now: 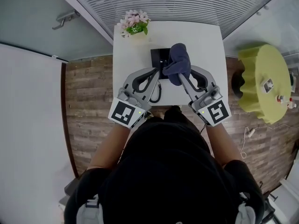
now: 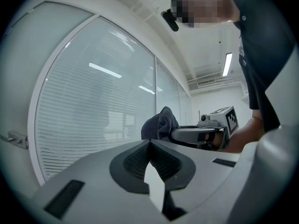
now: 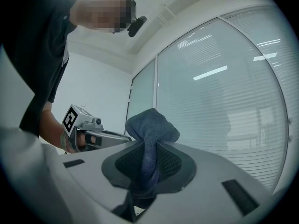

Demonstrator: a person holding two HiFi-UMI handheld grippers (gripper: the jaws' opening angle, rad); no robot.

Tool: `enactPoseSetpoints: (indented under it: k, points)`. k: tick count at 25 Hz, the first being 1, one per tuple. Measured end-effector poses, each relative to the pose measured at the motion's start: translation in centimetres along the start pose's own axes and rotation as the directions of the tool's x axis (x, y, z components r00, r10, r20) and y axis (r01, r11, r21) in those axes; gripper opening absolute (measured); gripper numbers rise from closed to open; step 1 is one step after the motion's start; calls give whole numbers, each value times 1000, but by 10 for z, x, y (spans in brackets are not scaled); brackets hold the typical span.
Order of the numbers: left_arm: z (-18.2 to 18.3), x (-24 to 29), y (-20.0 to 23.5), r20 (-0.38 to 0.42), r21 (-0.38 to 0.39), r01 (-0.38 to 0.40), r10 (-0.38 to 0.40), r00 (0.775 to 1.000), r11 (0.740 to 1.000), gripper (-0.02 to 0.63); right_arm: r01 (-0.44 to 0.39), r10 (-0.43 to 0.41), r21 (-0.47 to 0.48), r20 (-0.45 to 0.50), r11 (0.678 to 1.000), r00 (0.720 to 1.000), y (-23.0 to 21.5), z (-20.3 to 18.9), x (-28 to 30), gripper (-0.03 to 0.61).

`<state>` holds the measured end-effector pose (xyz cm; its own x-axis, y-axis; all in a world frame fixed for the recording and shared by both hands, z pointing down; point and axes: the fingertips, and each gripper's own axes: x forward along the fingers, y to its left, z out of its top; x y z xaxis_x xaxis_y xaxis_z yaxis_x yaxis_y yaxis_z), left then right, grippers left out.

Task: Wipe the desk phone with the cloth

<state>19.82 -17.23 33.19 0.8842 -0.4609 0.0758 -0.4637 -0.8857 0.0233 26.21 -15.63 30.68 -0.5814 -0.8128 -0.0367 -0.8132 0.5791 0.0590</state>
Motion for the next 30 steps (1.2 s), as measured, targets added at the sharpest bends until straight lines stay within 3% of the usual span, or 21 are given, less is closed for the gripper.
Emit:
enactPoseSetpoints:
  k: [30]
  points:
    - [-4,8,-6,0,-6,-3,3,1000,1000,11,-9,9,15,-20,1000,1000,-2,-12,-2,78]
